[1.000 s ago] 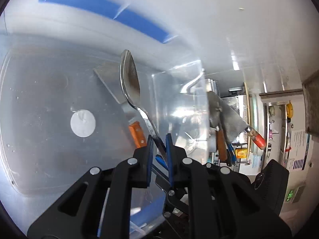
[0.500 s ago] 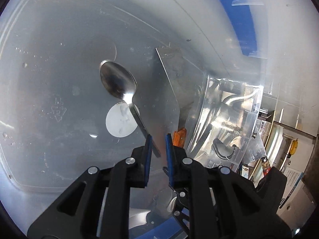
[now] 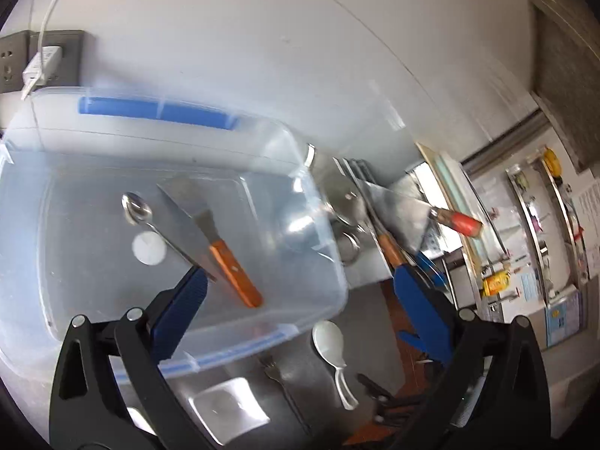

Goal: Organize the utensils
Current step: 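Move the right tool to the white rice paddle and grasp its handle, then lift the rice paddle with the right tool while the left tool grasps its head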

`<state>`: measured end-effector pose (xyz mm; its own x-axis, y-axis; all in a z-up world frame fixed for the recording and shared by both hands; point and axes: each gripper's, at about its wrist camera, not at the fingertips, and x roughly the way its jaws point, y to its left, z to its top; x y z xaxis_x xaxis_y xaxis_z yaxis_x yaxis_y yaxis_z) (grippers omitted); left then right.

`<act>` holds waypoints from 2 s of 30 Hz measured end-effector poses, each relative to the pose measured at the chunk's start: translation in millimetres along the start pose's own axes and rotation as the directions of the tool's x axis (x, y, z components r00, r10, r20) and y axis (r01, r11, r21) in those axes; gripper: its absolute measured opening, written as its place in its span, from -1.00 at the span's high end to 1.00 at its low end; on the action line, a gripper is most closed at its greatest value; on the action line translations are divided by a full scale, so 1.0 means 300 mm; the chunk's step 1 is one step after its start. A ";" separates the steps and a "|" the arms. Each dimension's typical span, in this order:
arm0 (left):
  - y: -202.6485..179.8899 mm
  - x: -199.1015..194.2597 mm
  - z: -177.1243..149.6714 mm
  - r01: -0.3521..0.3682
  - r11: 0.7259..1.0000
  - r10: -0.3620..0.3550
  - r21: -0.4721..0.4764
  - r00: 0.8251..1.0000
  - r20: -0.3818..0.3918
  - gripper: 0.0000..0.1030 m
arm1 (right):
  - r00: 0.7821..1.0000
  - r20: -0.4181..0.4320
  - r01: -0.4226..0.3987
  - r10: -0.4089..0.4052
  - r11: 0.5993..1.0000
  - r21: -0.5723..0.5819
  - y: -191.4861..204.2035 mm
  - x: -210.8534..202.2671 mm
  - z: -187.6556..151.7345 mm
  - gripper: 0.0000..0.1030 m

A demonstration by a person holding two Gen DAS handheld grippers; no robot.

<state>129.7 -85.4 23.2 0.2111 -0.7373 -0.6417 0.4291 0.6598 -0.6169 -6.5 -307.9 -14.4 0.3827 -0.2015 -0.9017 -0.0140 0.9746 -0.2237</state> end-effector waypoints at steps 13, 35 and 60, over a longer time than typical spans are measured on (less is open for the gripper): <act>-0.256 0.445 -0.380 0.026 0.998 -0.006 0.054 0.941 -0.337 -0.87 | 0.973 -0.228 -0.013 0.039 0.994 0.113 -0.031 0.302 -0.325 -0.38; -0.171 0.825 -0.588 0.015 0.957 -0.189 -0.291 0.791 -0.581 -0.87 | 0.969 -0.118 -0.187 0.216 0.958 0.217 -0.089 0.076 -0.420 0.53; -0.227 0.951 -0.645 0.096 0.953 -0.263 -0.288 0.732 -0.628 0.68 | 0.970 -0.102 -0.198 0.219 0.964 0.178 -0.008 -0.049 -0.444 0.87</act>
<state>-9.3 -312.7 -206.0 -0.5100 -0.6224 -0.5937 0.1766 0.5998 -0.7804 -135.0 -320.3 -50.0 0.2736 0.0075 -0.9618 0.0747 0.9968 0.0290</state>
